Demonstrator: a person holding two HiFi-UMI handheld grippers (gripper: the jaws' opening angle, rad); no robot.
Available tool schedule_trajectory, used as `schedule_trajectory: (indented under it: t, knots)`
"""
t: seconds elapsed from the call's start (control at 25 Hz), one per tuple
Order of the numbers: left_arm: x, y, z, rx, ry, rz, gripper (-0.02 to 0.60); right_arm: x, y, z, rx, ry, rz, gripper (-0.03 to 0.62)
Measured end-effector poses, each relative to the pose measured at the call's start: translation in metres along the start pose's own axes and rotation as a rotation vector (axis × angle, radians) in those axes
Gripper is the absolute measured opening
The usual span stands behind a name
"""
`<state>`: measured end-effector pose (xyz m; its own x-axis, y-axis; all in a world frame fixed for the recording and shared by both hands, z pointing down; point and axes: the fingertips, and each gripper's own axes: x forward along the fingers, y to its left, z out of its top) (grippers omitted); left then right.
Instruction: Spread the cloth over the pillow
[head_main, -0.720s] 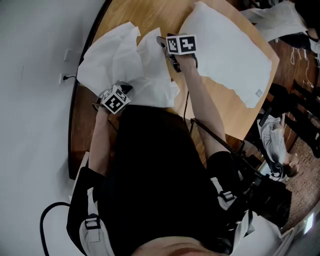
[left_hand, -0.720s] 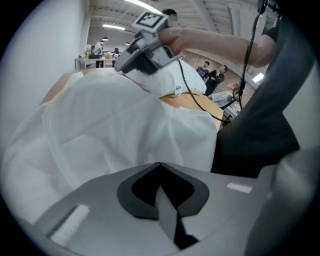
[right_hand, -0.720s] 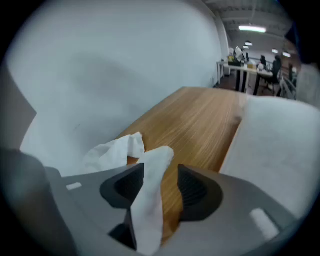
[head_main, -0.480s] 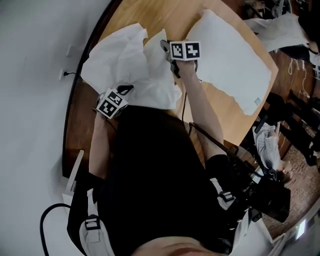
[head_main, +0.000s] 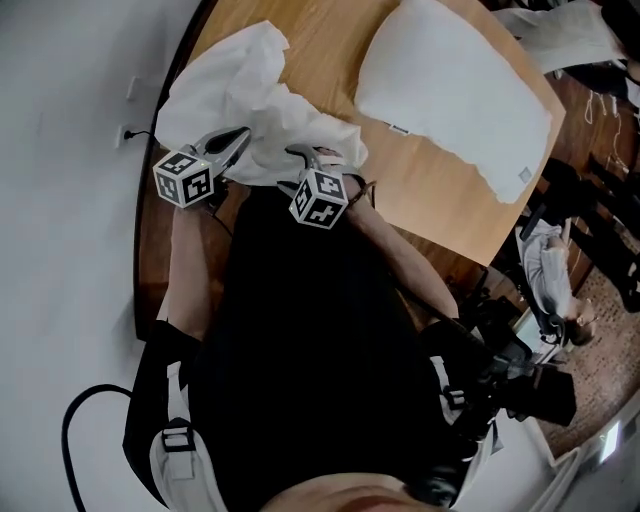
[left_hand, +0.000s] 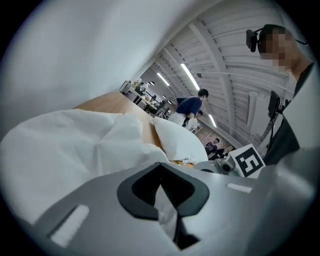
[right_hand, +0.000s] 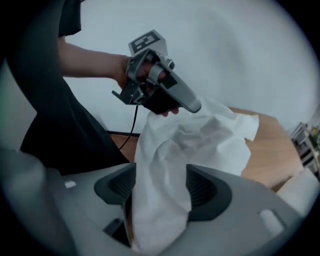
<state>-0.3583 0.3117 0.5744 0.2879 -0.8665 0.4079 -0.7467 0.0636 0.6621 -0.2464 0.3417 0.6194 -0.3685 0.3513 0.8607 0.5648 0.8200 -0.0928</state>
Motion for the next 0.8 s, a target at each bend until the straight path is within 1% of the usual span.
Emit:
schedule_trajectory:
  t: [0.04, 0.08, 0.16, 0.2, 0.24, 0.32, 0.36, 0.4, 0.48, 0.56, 0.64, 0.68, 0.76, 0.8]
  knots:
    - [0.002, 0.000, -0.004, -0.001, 0.012, 0.006, 0.000, -0.006, 0.000, -0.006, 0.038, -0.003, 0.007, 0.321]
    - [0.004, 0.001, -0.007, 0.000, 0.022, 0.013, 0.000, -0.018, -0.008, -0.008, 0.067, -0.018, -0.012, 0.321]
    - [0.004, 0.002, -0.012, 0.005, 0.035, 0.031, 0.000, -0.047, -0.030, -0.005, 0.094, -0.062, -0.077, 0.319]
    - [0.003, 0.003, -0.014, 0.005, 0.038, 0.043, 0.000, -0.059, -0.040, 0.000, 0.082, -0.081, -0.109, 0.318]
    - [0.001, 0.005, -0.016, 0.001, 0.036, 0.056, 0.000, -0.066, -0.048, 0.006, 0.046, -0.089, -0.138, 0.304]
    - [-0.003, 0.009, -0.019, -0.018, 0.019, 0.088, 0.000, -0.062, -0.054, 0.021, -0.100, -0.061, -0.166, 0.231]
    - [-0.006, 0.011, -0.019, -0.031, 0.005, 0.104, 0.000, -0.051, -0.051, 0.028, -0.191, -0.032, -0.154, 0.194]
    - [-0.009, 0.012, -0.018, -0.041, -0.010, 0.116, 0.000, -0.035, -0.045, 0.033, -0.280, 0.005, -0.124, 0.165]
    - [-0.015, 0.012, -0.015, -0.051, -0.040, 0.130, 0.000, 0.005, -0.030, 0.035, -0.425, 0.101, -0.034, 0.152]
    - [-0.023, 0.009, -0.015, -0.048, -0.059, 0.135, 0.000, 0.040, -0.019, 0.026, -0.516, 0.203, 0.044, 0.152]
    - [-0.031, 0.006, -0.017, -0.050, -0.076, 0.138, 0.000, 0.061, -0.012, 0.016, -0.553, 0.264, 0.083, 0.152]
    - [-0.036, 0.006, -0.019, -0.056, -0.088, 0.141, 0.000, 0.063, -0.010, 0.015, -0.554, 0.267, 0.086, 0.127]
    - [-0.046, 0.006, -0.023, -0.073, -0.116, 0.153, 0.000, 0.047, -0.013, 0.022, -0.523, 0.232, 0.047, 0.024]
    - [-0.051, 0.008, -0.024, -0.083, -0.132, 0.160, 0.000, 0.033, -0.018, 0.027, -0.492, 0.202, 0.010, 0.017]
